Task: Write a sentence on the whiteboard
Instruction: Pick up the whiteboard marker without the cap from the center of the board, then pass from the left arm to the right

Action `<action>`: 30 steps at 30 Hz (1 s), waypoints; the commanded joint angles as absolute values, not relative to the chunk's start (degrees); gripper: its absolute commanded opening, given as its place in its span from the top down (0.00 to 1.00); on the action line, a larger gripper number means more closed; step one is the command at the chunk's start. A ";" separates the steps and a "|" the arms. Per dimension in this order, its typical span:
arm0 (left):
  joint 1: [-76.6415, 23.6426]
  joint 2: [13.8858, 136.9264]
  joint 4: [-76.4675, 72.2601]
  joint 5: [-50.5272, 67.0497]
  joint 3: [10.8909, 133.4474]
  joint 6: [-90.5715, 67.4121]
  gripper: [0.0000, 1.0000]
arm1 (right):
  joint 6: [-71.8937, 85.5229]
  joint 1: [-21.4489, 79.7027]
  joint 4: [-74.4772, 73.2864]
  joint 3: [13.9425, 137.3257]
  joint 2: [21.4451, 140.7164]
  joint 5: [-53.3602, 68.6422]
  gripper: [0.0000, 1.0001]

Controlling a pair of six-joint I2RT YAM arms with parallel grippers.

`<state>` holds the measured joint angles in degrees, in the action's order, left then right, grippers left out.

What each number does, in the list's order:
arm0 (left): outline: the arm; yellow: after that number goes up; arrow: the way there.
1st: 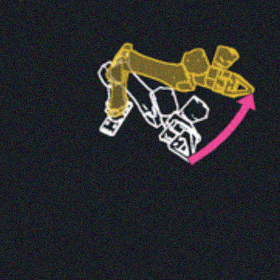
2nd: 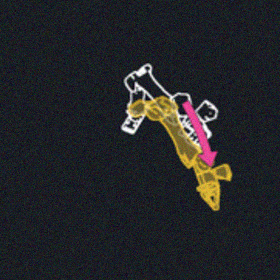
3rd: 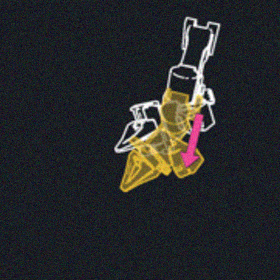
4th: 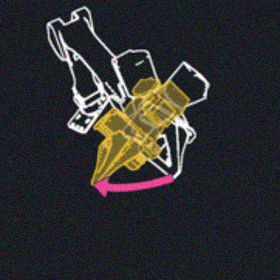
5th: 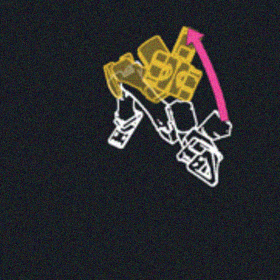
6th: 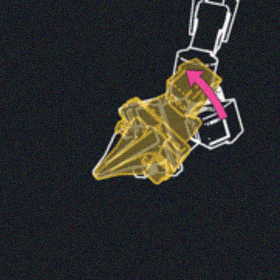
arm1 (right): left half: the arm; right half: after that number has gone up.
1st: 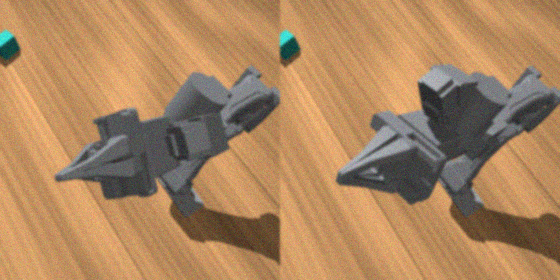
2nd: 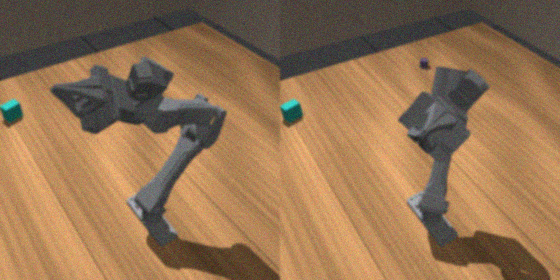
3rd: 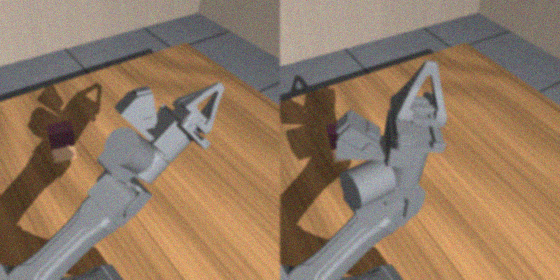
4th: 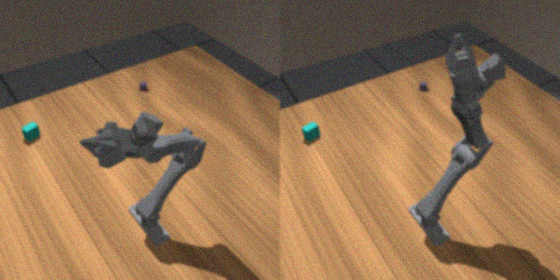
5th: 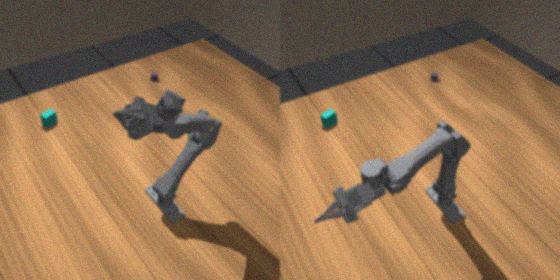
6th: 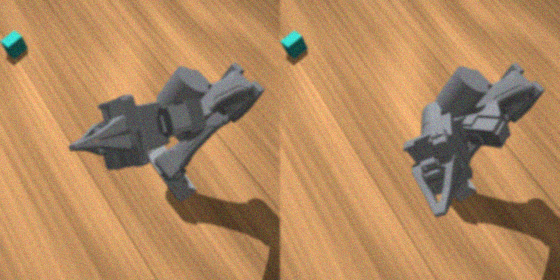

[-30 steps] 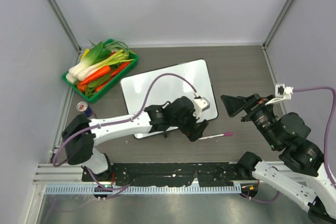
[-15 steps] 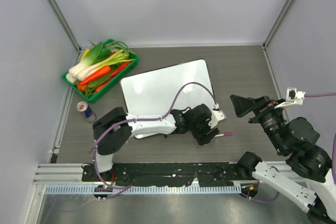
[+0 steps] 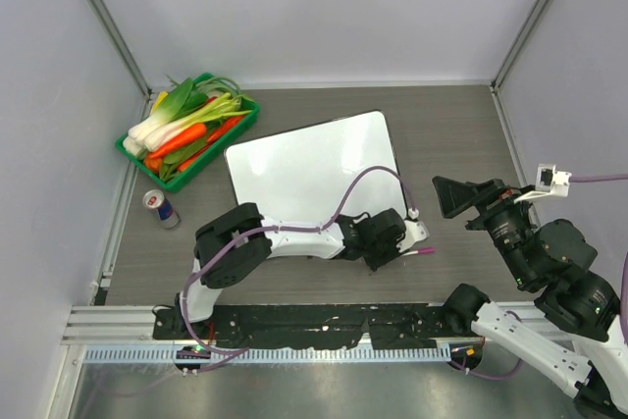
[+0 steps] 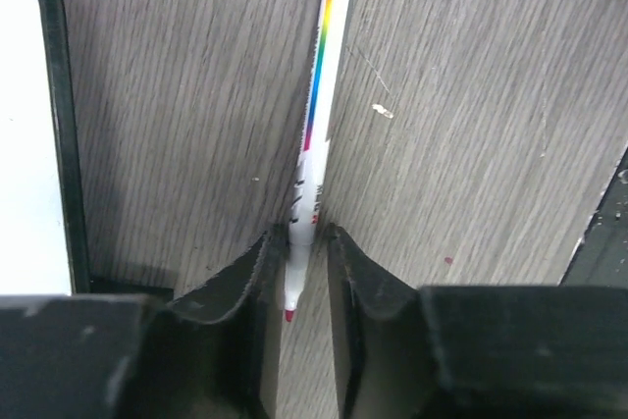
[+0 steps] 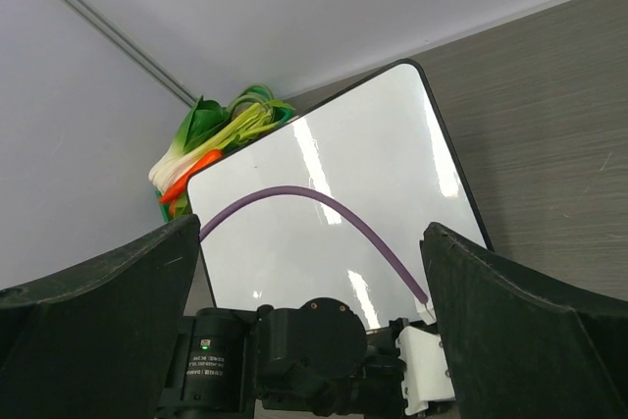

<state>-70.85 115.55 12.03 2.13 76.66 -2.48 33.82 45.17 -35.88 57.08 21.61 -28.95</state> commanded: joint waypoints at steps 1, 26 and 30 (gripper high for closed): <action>-71.63 117.69 12.83 2.02 77.26 -1.84 0.84 | 32.61 45.35 -35.68 59.41 22.32 -31.02 0.01; -53.19 83.96 10.10 18.99 69.44 -15.91 1.00 | 29.53 45.35 -32.35 65.48 32.86 -19.26 0.01; -47.13 75.96 14.14 17.75 65.92 -16.17 1.00 | 30.06 45.35 -29.37 64.25 38.39 -10.74 0.00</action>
<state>-51.44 82.98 10.37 16.86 68.51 -14.70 30.39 45.15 -34.41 63.99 33.19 -20.18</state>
